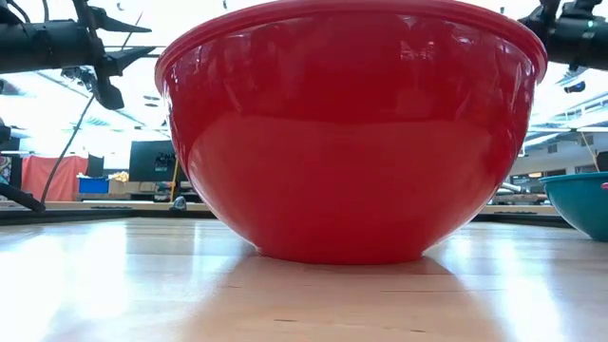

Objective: Nest bowls inside each other by size order
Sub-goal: Stack the orange bowl on top of the red bowl

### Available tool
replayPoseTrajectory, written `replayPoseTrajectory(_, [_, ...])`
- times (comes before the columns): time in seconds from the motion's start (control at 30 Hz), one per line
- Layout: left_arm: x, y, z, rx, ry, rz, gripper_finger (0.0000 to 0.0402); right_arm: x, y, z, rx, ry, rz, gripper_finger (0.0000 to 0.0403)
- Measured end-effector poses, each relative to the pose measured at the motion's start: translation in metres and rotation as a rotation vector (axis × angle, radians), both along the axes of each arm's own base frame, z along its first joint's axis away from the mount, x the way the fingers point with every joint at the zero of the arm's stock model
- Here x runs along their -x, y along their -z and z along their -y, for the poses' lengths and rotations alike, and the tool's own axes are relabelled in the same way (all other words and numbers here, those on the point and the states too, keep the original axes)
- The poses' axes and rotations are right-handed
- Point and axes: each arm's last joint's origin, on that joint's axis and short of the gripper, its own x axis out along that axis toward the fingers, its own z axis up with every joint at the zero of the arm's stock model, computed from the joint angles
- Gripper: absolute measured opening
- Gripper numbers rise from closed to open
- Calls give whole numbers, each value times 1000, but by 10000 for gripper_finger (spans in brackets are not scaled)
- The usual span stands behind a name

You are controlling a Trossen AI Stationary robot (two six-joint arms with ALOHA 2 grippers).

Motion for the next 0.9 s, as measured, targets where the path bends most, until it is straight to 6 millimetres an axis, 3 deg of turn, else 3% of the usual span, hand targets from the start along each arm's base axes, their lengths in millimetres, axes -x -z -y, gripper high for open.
replayPoseTrajectory(0.1, [-2,-4,0,22,14,-3,119,-9,-19,0,47,-48,-68,29])
replayPoseTrajectory(0.23, [-7,-25,0,25,17,-7,119,-32,-46,3,81,-97,-279,29])
replayPoseTrajectory(0.43, [-31,-52,0,35,18,-224,119,-86,-74,14,-135,-151,-628,24])
replayPoseTrajectory(0.6, [-52,-67,-1,118,29,-492,119,-131,-77,23,-357,-156,-894,17])
replayPoseTrajectory(0.7, [-60,-74,-3,158,32,-622,128,-153,-67,29,-402,-130,-1027,17])
replayPoseTrajectory(0.9, [-63,-76,-10,220,94,-792,197,-182,-41,45,-569,-81,-1073,69])
